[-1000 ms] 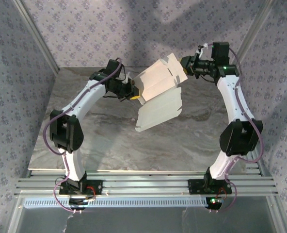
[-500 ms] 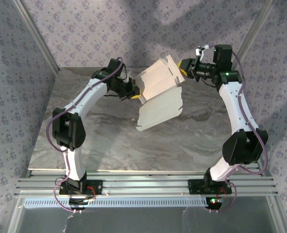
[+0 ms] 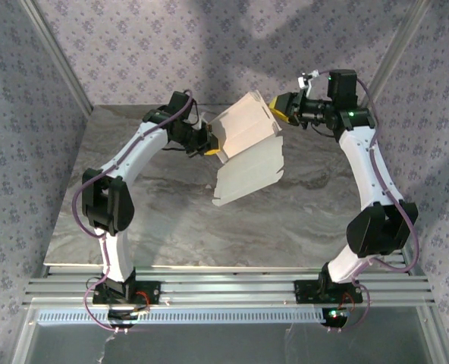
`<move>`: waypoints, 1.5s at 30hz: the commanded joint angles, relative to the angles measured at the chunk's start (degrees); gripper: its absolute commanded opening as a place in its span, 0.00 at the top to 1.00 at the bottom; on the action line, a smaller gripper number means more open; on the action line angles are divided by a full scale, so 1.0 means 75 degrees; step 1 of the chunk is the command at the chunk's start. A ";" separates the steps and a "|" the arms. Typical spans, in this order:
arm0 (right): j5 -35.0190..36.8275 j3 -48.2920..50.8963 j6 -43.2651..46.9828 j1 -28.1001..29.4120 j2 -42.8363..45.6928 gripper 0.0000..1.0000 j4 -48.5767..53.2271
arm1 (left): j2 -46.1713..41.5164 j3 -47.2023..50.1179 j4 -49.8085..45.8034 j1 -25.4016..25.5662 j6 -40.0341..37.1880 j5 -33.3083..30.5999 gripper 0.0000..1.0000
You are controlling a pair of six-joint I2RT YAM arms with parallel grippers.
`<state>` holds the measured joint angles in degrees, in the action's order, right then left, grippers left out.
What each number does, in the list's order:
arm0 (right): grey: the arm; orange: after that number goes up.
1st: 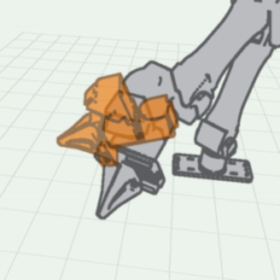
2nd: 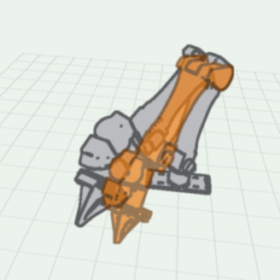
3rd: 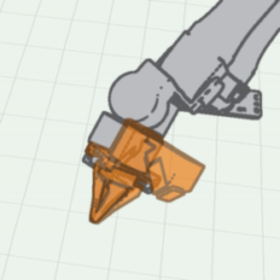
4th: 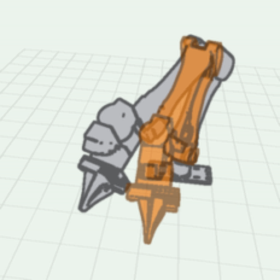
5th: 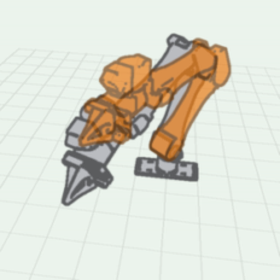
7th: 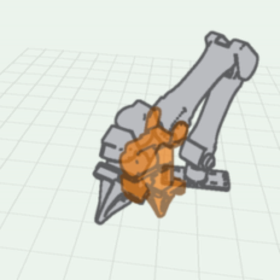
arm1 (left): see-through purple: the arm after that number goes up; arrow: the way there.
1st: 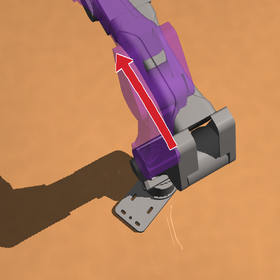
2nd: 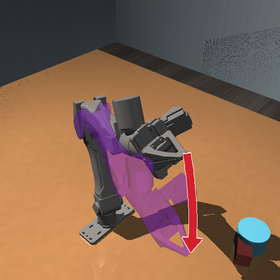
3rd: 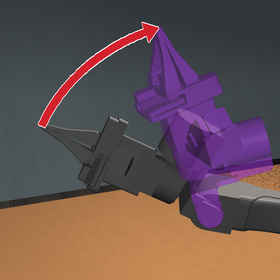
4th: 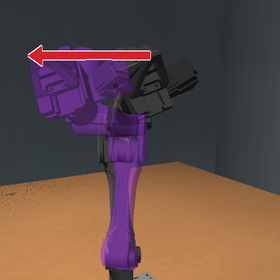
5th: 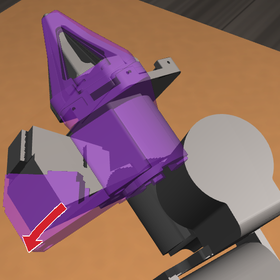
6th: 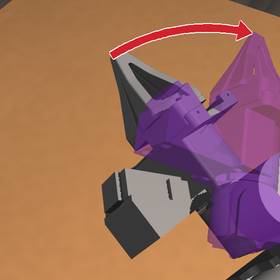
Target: Fold the paper box
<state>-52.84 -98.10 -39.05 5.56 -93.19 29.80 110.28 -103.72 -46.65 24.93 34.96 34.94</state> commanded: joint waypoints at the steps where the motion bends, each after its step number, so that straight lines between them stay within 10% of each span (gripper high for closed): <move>1: 0.0156 -0.0432 0.0879 0.0128 -0.0096 0.72 0.0742 | 0.0084 -0.0349 -0.0315 0.0097 -0.0214 0.0170 1.00; 45: 0.3581 -0.1031 0.4235 0.1310 0.0424 0.44 0.2753 | -0.0055 -0.0597 -0.1030 0.0412 -0.0665 -0.0181 1.00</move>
<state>-29.47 -105.27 -10.20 14.24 -91.79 48.40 110.61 -106.08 -53.15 27.09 31.05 32.95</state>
